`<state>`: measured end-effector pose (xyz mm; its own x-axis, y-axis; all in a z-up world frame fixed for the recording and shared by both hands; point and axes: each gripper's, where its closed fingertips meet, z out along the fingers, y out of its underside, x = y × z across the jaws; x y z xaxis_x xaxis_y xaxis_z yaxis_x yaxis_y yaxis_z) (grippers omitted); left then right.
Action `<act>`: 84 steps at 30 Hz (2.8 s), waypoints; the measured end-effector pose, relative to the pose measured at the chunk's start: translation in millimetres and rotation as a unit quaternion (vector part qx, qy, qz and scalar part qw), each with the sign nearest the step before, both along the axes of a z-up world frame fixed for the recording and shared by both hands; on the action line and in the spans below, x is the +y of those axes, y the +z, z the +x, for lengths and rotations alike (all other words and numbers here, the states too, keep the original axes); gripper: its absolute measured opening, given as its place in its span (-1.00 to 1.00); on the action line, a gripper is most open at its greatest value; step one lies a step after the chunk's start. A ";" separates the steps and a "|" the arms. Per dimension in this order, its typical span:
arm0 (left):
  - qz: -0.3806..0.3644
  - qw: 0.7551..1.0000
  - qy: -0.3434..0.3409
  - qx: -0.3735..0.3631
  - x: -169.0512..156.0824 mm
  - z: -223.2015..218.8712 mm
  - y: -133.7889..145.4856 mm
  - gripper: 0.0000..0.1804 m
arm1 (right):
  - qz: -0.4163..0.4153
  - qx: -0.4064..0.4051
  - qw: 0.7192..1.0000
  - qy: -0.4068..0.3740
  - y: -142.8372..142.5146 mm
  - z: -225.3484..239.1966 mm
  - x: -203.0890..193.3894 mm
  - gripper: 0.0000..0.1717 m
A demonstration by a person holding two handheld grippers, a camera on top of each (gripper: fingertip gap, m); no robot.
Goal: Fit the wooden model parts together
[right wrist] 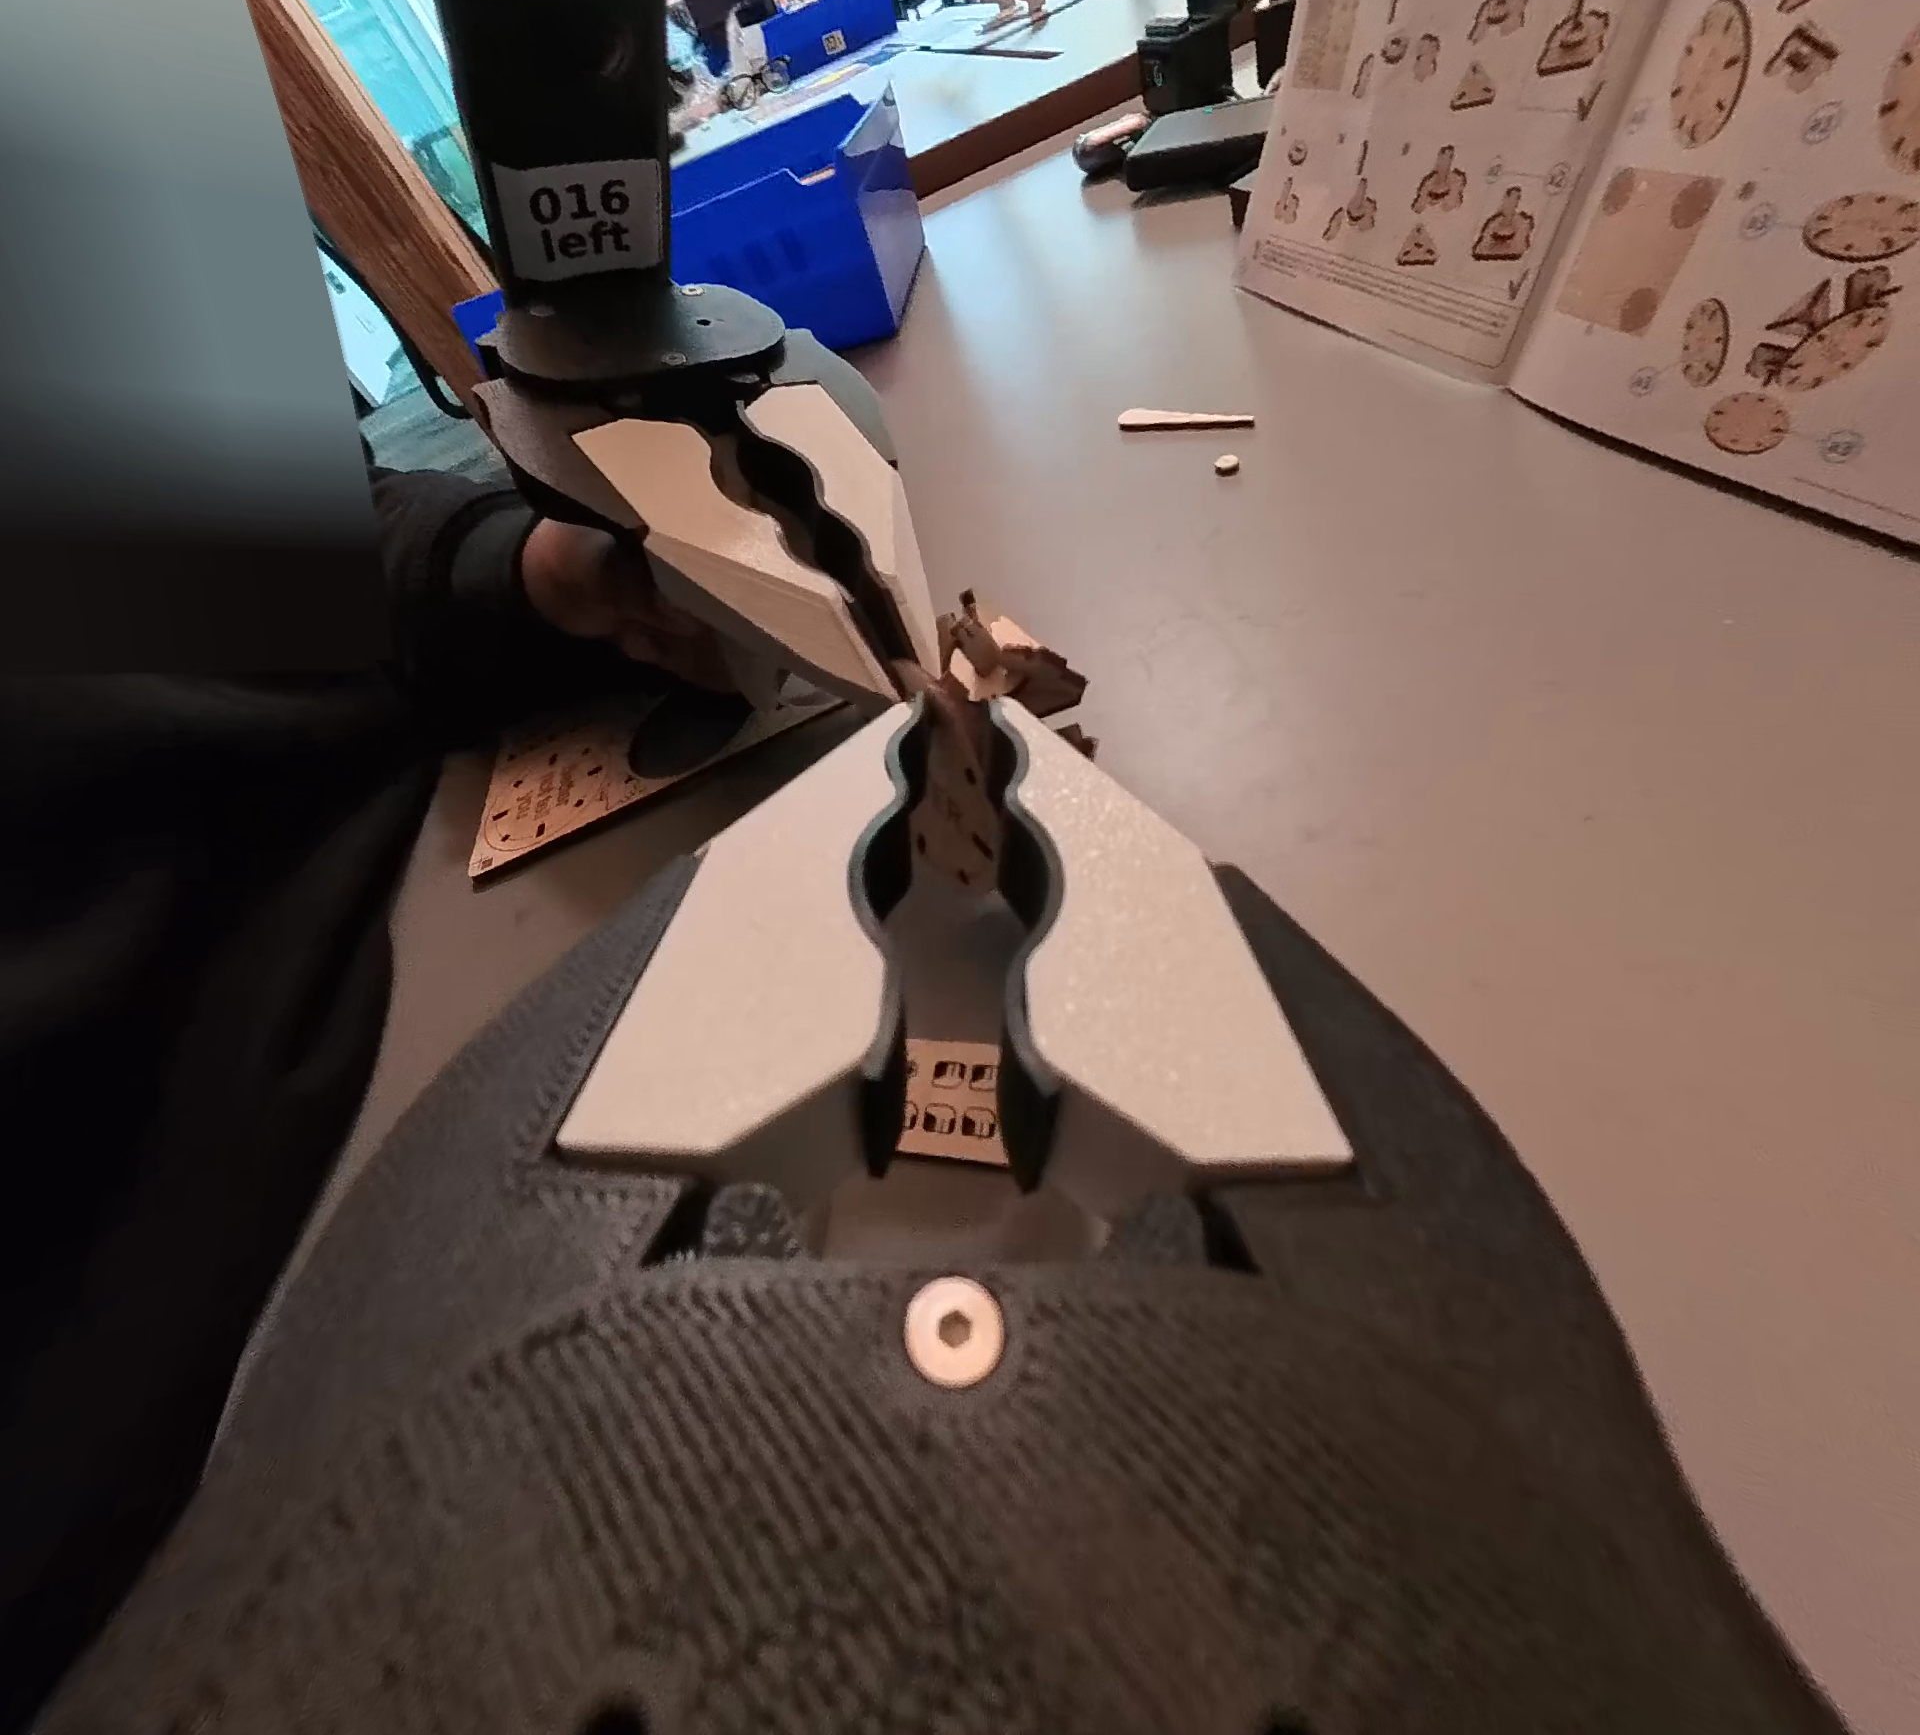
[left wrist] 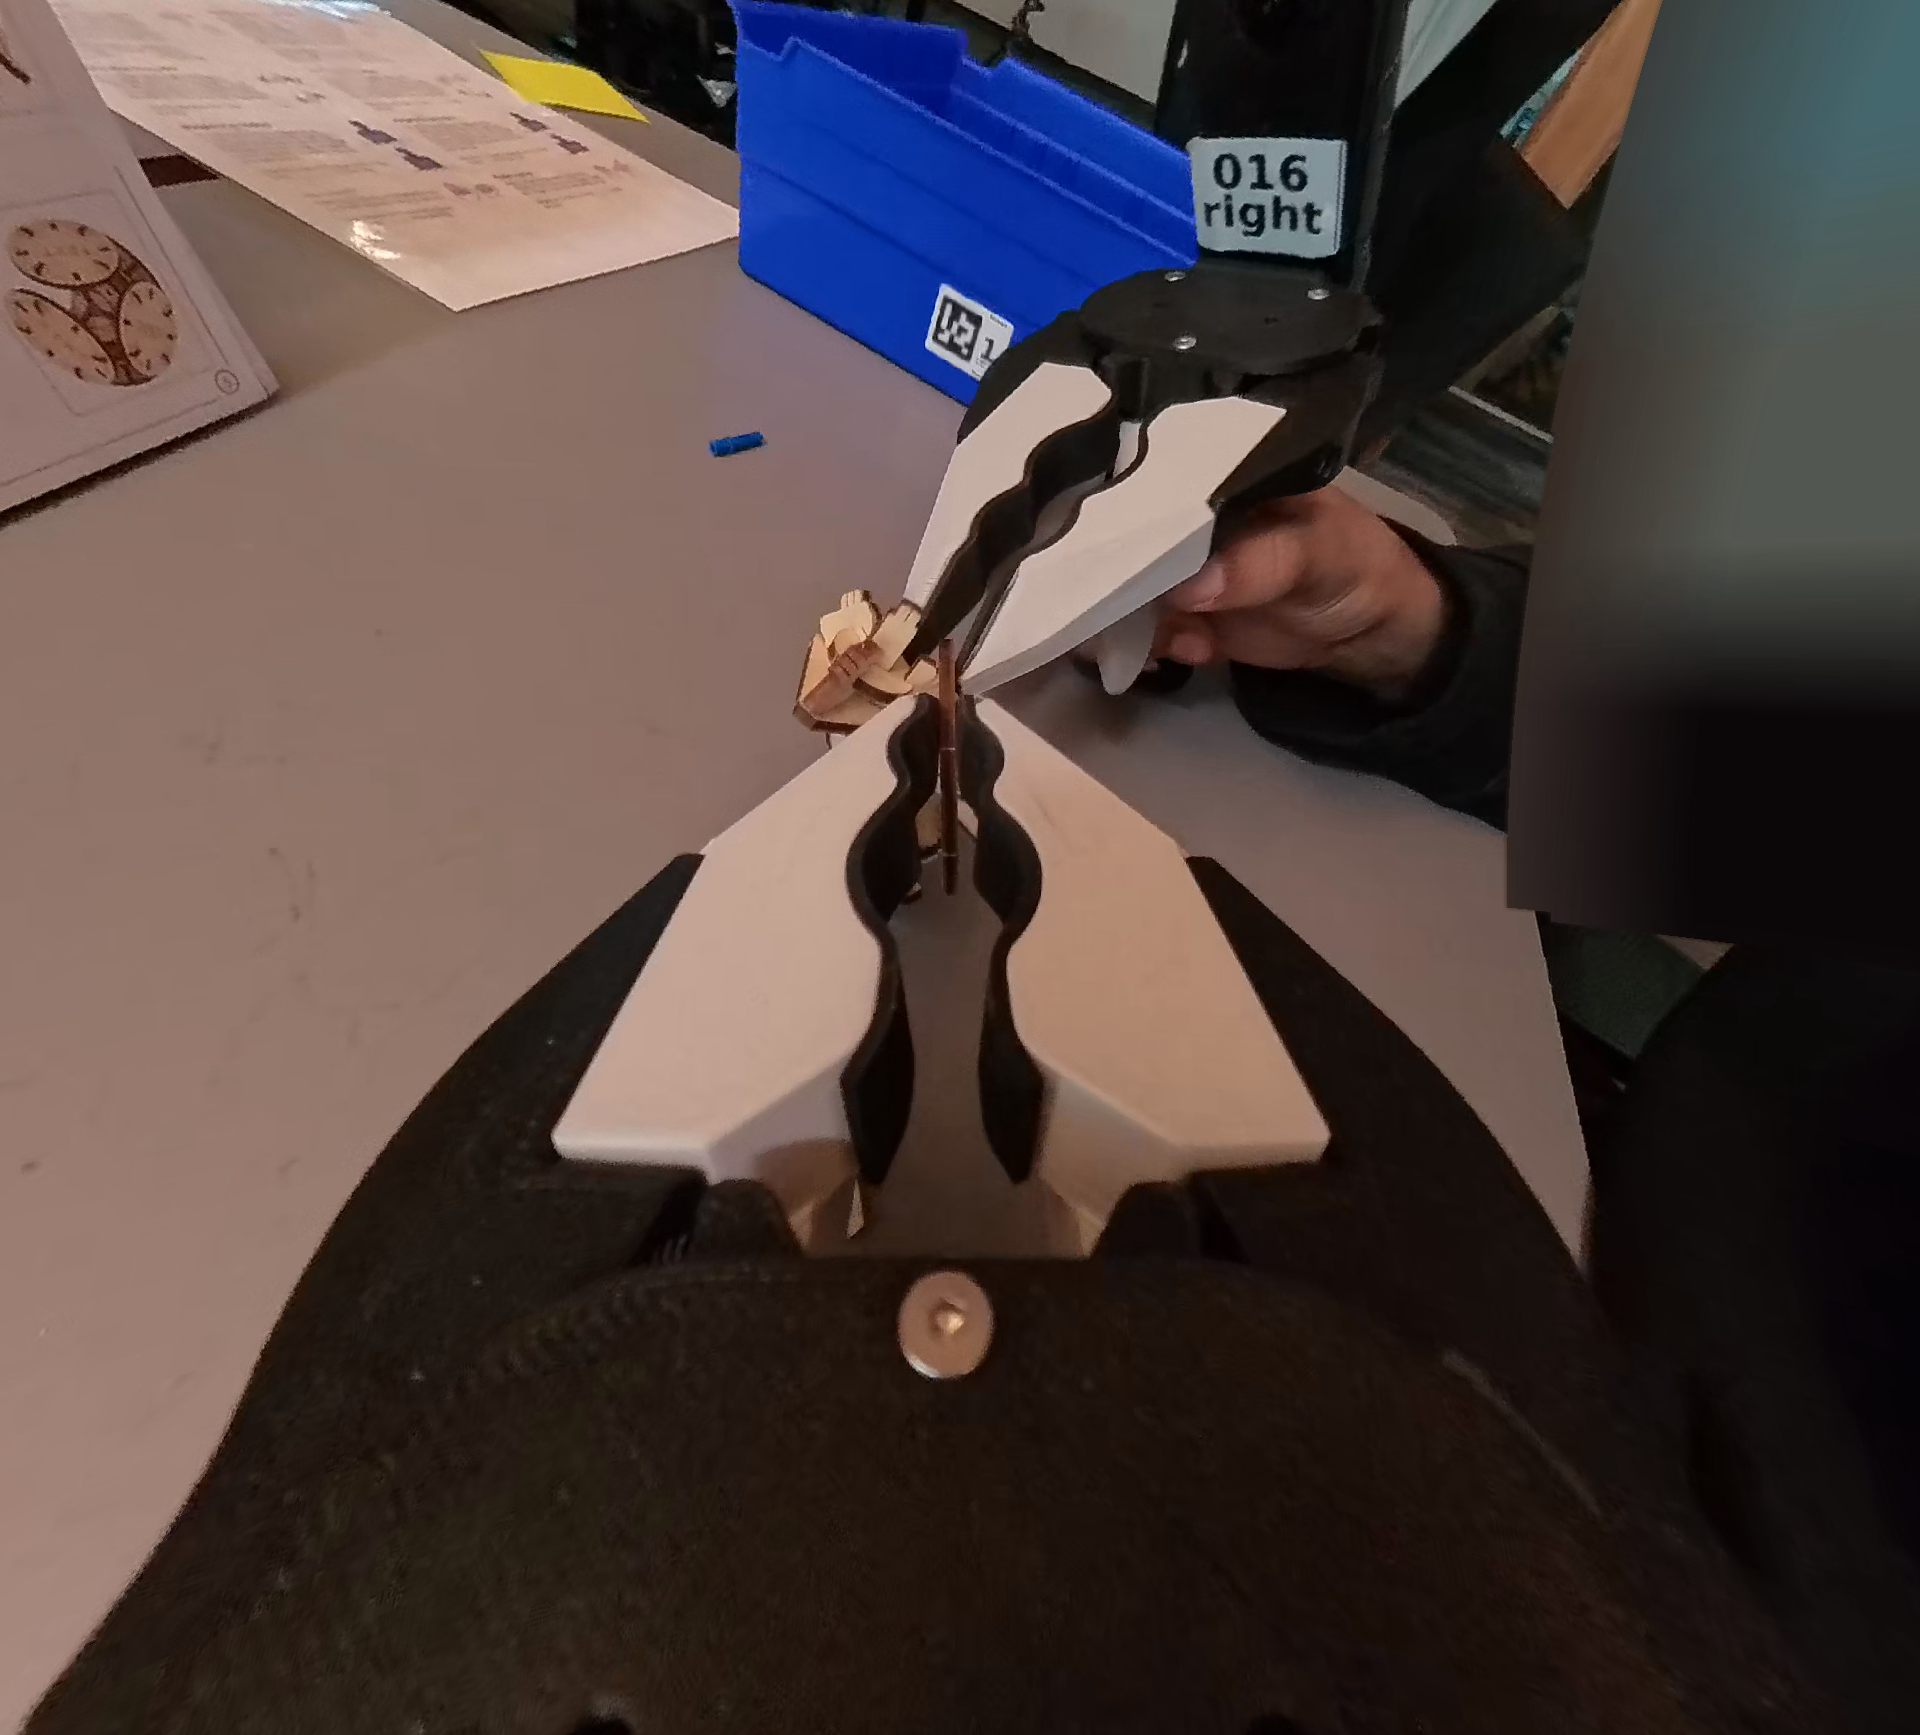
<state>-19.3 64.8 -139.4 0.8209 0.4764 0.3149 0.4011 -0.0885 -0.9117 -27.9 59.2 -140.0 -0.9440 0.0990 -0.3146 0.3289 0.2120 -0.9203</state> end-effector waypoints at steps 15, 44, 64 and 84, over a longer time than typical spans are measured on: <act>-0.027 0.999 0.034 0.023 0.9 -2.2 -6.3 -1.00 | 0.020 0.030 0.999 -0.016 -5.4 -2.8 -0.3 -0.93; 0.001 0.998 0.067 0.004 -7.3 -15.5 -2.5 -1.00 | 0.045 0.072 0.992 -0.094 -4.3 -19.0 -3.8 -0.85; -0.074 0.989 0.108 0.061 -6.0 -17.6 -8.5 -1.00 | 0.041 0.009 0.994 -0.099 -8.0 -20.9 -4.2 -0.87; -0.091 0.989 0.105 0.048 -4.7 -17.7 -16.3 -0.99 | 0.069 0.013 0.992 -0.108 -14.5 -20.6 -4.8 -0.94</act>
